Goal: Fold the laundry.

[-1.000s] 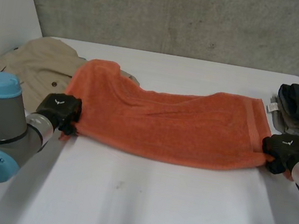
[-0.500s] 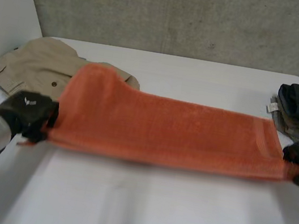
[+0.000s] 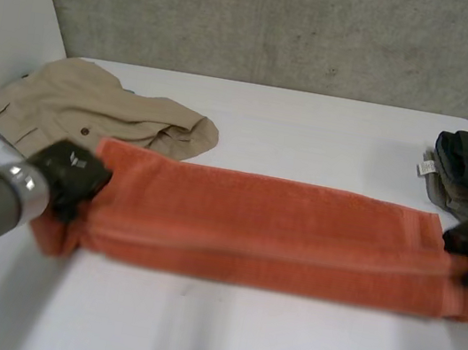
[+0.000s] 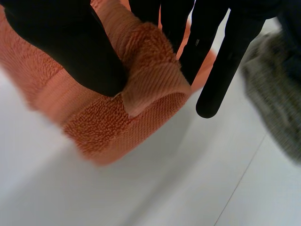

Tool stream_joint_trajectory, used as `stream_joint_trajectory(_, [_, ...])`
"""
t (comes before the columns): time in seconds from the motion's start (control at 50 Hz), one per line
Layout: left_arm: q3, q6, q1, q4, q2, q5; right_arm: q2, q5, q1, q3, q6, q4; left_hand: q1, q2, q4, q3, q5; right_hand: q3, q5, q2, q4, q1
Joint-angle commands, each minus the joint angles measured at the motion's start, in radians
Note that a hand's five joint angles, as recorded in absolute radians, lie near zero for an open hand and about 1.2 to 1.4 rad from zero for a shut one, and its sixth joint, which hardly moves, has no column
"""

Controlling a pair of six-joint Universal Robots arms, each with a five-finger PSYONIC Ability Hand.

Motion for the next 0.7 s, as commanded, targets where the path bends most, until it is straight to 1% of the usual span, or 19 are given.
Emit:
stream_joint_trajectory(0.02, [0.264, -0.04, -0.047, 0.139, -0.248, -0.054, 0.12, 0.068, 0.066, -0.107, 0.085, -0.183, 0.255, 0.202, 0.199, 0.207, 0.256, 0.21, 0.202, 0.218, 0.201, 0.284])
stream_joint_trajectory(0.08, [0.348, -0.046, -0.062, 0.152, -0.319, -0.069, 0.153, 0.102, 0.077, -0.142, 0.085, -0.222, 0.255, 0.202, 0.199, 0.207, 0.256, 0.21, 0.202, 0.218, 0.201, 0.284])
stream_joint_trajectory(0.1, [0.408, -0.045, -0.07, 0.164, -0.364, -0.078, 0.176, 0.117, 0.084, -0.167, 0.085, -0.241, 0.255, 0.202, 0.199, 0.207, 0.256, 0.21, 0.202, 0.218, 0.201, 0.284])
stream_joint_trajectory(0.18, [0.538, -0.046, -0.088, 0.187, -0.462, -0.088, 0.232, 0.148, 0.104, -0.23, 0.083, -0.295, 0.255, 0.202, 0.199, 0.207, 0.256, 0.21, 0.202, 0.218, 0.201, 0.284])
stream_joint_trajectory(0.2, [0.559, -0.046, -0.091, 0.191, -0.477, -0.089, 0.243, 0.154, 0.109, -0.242, 0.083, -0.304, 0.255, 0.202, 0.199, 0.207, 0.256, 0.122, 0.115, 0.131, 0.114, 0.196])
stream_joint_trajectory(0.22, [0.58, -0.043, -0.093, 0.193, -0.491, -0.089, 0.254, 0.16, 0.114, -0.25, 0.082, -0.309, 0.255, 0.202, 0.199, 0.207, 0.256, -0.14, -0.148, -0.132, -0.149, -0.066])
stream_joint_trajectory(0.24, [0.594, -0.041, -0.096, 0.192, -0.505, -0.089, 0.263, 0.166, 0.118, -0.257, 0.08, -0.315, 0.052, -0.001, -0.004, 0.004, 0.053, -0.419, -0.426, -0.41, -0.428, -0.345])
stream_joint_trajectory(0.26, [0.617, -0.04, -0.104, 0.192, -0.525, -0.089, 0.278, 0.184, 0.127, -0.268, 0.074, -0.326, -0.543, -0.596, -0.599, -0.591, -0.542, -0.904, -0.912, -0.896, -0.913, -0.83])
stream_joint_trajectory(0.28, [0.623, -0.04, -0.108, 0.192, -0.531, -0.095, 0.285, 0.197, 0.132, -0.273, 0.071, -0.332, -0.851, -0.904, -0.907, -0.899, -0.85, -1.012, -1.019, -1.003, -1.021, -0.938])
stream_joint_trajectory(0.3, [0.626, -0.037, -0.113, 0.192, -0.534, -0.098, 0.288, 0.211, 0.137, -0.274, 0.068, -0.335, -0.966, -1.019, -1.023, -1.015, -0.966, -1.012, -1.019, -1.003, -1.021, -0.938])
stream_joint_trajectory(0.36, [0.617, -0.022, -0.121, 0.198, -0.534, -0.114, 0.285, 0.246, 0.147, -0.268, 0.062, -0.341, -0.966, -1.019, -1.023, -1.015, -0.966, -1.012, -1.019, -1.003, -1.021, -0.938])
stream_joint_trajectory(0.44, [0.571, -0.021, -0.114, 0.201, -0.496, -0.117, 0.249, 0.237, 0.157, -0.224, 0.068, -0.351, -0.966, -1.019, -1.023, -1.015, -0.966, -1.012, -1.019, -1.003, -1.021, -0.938])
stream_joint_trajectory(0.54, [0.511, -0.032, -0.113, 0.239, -0.467, -0.086, 0.217, 0.169, 0.158, -0.172, 0.092, -0.424, -0.966, -1.019, -1.023, -1.015, -0.966, -1.012, -1.019, -1.003, -1.021, -0.938])
stream_joint_trajectory(0.58, [0.505, -0.04, -0.111, 0.291, -0.478, -0.052, 0.223, 0.116, 0.16, -0.165, 0.114, -0.482, -0.966, -1.019, -1.023, -1.015, -0.966, -1.012, -1.019, -1.003, -1.021, -0.938])
stream_joint_trajectory(0.62, [0.511, -0.041, -0.107, 0.352, -0.508, -0.022, 0.252, 0.067, 0.16, -0.171, 0.135, -0.543, -0.966, -1.019, -1.023, -1.015, -0.966, -1.012, -1.019, -1.003, -1.021, -0.938])
stream_joint_trajectory(0.68, [0.54, -0.032, -0.101, 0.408, -0.553, -0.009, 0.286, 0.042, 0.161, -0.19, 0.152, -0.602, -0.966, -1.019, -1.023, -1.015, -0.966, -1.012, -1.019, -1.003, -1.021, -0.938])
stream_joint_trajectory(0.7, [0.572, -0.025, -0.095, 0.432, -0.583, -0.012, 0.317, 0.045, 0.16, -0.21, 0.157, -0.628, -0.966, -1.019, -1.023, -1.015, -0.966, -1.012, -1.019, -1.003, -1.021, -0.938])
